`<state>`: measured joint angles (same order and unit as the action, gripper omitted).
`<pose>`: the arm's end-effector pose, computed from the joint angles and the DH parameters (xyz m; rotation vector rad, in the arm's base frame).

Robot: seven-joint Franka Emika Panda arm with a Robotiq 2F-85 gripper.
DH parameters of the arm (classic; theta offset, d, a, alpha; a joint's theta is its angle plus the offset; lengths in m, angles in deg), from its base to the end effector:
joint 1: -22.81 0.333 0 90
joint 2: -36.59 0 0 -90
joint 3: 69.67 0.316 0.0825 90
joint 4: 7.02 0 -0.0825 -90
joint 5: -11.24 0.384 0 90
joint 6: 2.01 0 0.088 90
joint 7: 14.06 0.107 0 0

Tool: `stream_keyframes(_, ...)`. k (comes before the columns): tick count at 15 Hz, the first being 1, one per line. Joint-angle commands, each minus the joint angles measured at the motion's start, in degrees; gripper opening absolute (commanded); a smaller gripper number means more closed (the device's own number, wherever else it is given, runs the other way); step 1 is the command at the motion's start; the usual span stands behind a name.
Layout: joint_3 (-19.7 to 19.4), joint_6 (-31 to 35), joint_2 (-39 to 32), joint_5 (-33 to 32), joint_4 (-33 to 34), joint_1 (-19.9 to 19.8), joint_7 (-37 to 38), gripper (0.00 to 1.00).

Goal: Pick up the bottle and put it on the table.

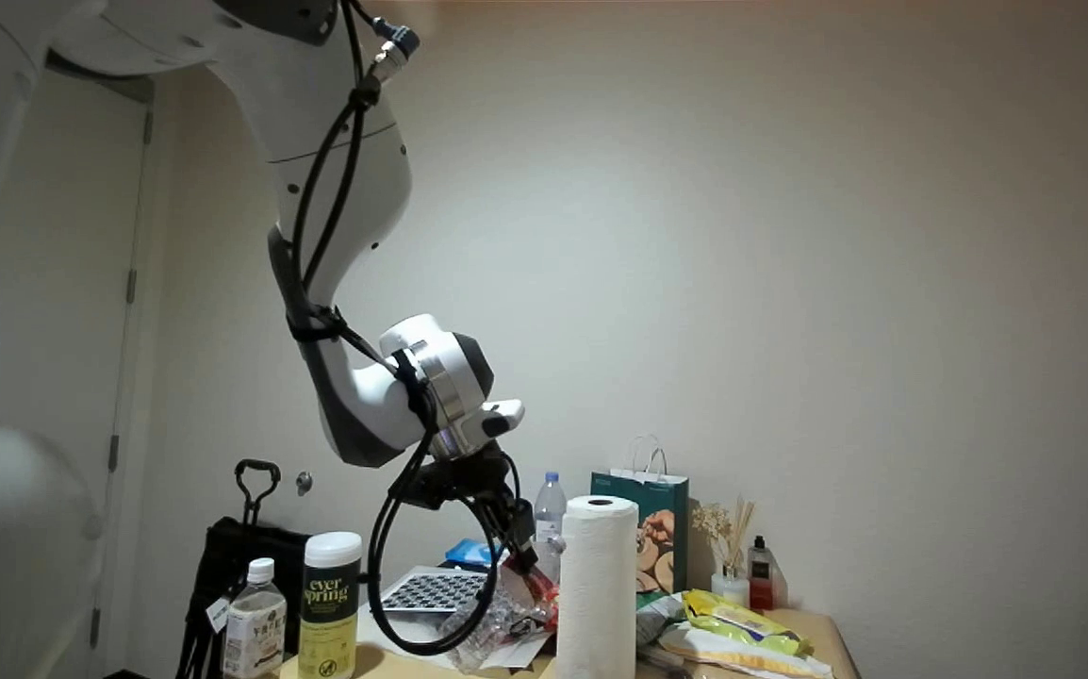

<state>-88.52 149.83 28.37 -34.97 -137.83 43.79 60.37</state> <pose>0.5431 0.0405 0.3111 2.6873 -0.7904 0.6660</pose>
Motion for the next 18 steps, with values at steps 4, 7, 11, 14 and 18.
stream_keyframes(4,6.9,-2.3,0.7,-6.3,0.2,-4.0,11.3,0.18)
stream_keyframes(7,6.7,-2.4,0.7,-6.6,0.2,-4.0,11.6,0.04)
stream_keyframes(11,2.3,-11.4,0.3,-24.5,3.0,4.3,31.5,0.04)
stream_keyframes(14,3.5,-20.7,-0.5,-31.8,2.7,7.6,44.6,0.04)
stream_keyframes(18,17.5,-26.8,-0.9,-30.8,2.4,-3.0,44.4,0.18)
